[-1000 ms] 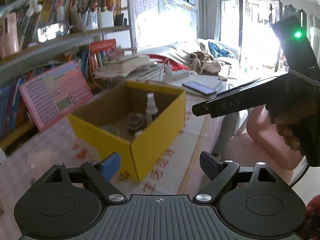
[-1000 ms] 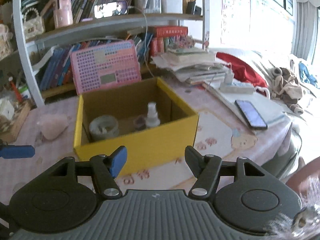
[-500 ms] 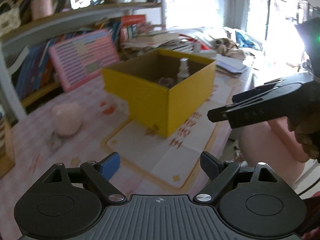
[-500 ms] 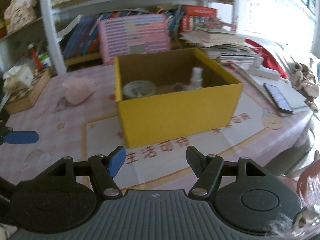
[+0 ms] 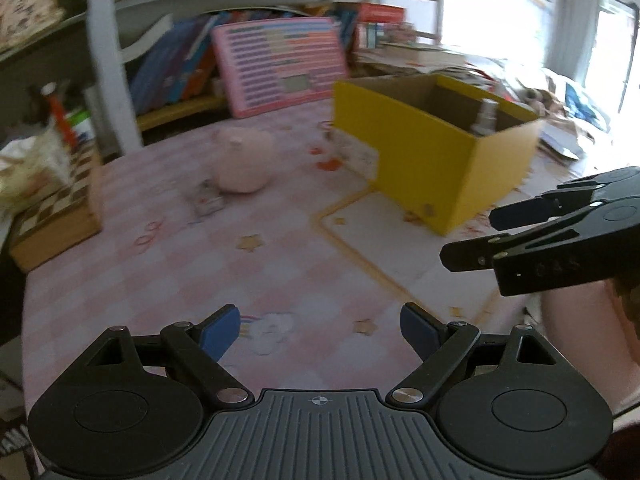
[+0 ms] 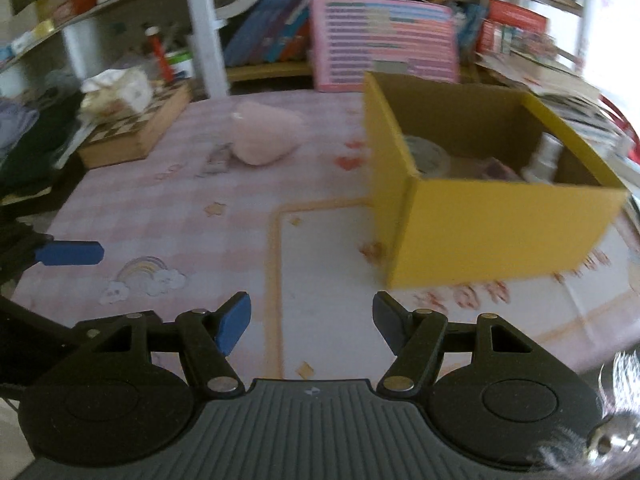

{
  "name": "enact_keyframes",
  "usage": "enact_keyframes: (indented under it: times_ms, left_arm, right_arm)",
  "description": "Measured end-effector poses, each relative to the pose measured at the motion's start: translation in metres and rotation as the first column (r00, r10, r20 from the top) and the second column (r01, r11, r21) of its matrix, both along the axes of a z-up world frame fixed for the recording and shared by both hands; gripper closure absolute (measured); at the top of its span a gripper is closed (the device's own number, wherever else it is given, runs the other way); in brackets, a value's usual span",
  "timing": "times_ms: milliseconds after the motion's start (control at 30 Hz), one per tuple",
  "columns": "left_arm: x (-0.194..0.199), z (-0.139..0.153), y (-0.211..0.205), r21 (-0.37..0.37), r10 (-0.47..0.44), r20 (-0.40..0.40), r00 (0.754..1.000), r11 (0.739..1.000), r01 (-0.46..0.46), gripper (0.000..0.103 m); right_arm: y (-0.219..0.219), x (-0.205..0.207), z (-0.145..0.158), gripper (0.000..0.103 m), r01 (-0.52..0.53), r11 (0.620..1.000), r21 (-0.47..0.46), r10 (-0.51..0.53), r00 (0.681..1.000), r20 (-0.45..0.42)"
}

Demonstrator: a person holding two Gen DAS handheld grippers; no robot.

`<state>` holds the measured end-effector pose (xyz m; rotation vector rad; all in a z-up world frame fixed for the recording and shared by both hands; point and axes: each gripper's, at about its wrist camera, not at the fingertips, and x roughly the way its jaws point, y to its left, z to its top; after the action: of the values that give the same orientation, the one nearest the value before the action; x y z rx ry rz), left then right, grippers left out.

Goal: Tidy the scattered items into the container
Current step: 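Move the right tool to the pink plush while the left tool approaches the small medicine box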

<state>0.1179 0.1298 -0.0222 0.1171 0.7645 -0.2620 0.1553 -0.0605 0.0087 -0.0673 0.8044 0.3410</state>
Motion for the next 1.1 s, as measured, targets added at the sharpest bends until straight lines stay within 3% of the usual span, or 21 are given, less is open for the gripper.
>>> enact_keyframes:
  times_ms: [433, 867, 1100]
  left_arm:
    - [0.063, -0.025, 0.036, 0.086, 0.161, 0.076, 0.984, 0.982, -0.168, 0.014]
    - [0.128, -0.049, 0.036, 0.126, 0.151, 0.109, 0.983, 0.978, -0.164, 0.015]
    - [0.158, -0.052, 0.036, 0.119, 0.154, 0.109, 0.982, 0.979, -0.166, 0.015]
  right_arm:
    - [0.041, 0.078, -0.020, 0.034, -0.082, 0.996, 0.033, 0.080, 0.994, 0.068]
    - [0.083, 0.161, -0.023, 0.020, -0.036, 0.993, 0.109, 0.019, 0.989, 0.150]
    - [0.094, 0.201, -0.026, 0.018, -0.016, 0.989, 0.145, 0.000, 0.994, 0.113]
